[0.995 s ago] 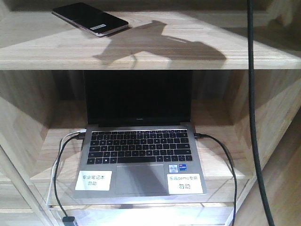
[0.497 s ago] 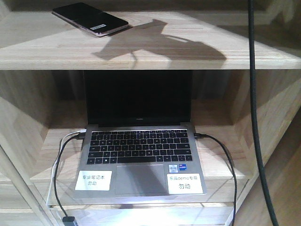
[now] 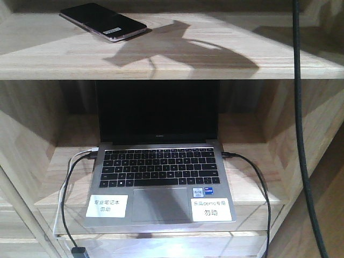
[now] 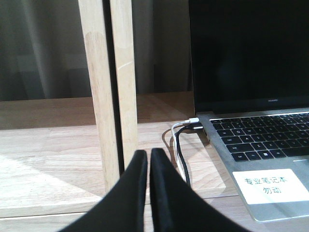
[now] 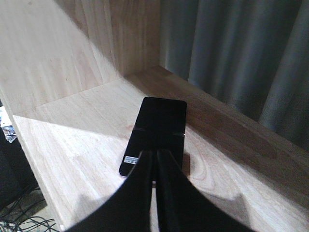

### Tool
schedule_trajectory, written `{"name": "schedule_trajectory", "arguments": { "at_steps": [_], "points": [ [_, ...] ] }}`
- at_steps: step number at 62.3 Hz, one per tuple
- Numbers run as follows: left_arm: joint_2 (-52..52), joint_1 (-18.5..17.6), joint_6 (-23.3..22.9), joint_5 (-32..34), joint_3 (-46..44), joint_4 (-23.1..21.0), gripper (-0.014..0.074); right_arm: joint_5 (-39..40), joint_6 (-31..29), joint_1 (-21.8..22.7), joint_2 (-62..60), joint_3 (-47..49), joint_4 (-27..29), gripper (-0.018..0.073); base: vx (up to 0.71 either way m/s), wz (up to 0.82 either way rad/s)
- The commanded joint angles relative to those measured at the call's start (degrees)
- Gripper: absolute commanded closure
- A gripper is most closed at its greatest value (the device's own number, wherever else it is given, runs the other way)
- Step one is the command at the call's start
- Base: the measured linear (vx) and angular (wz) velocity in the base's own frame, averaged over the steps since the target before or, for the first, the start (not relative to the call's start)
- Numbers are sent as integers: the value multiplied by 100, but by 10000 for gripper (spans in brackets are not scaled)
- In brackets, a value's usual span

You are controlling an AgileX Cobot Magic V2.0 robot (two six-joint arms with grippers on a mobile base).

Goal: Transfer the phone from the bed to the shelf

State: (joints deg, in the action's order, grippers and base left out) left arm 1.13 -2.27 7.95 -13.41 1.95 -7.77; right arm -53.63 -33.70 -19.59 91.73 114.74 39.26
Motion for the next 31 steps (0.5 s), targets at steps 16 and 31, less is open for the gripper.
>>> {"name": "schedule_trajectory", "arguments": {
  "at_steps": [16,31],
  "points": [
    [28,4,-22,409,9,-55,596,651,-155,20,-364,-38,180,564,0,0],
    [28,4,-22,409,9,-55,596,2160,-334,20,-1250,-1933,251,562,0,0]
  ]
}}
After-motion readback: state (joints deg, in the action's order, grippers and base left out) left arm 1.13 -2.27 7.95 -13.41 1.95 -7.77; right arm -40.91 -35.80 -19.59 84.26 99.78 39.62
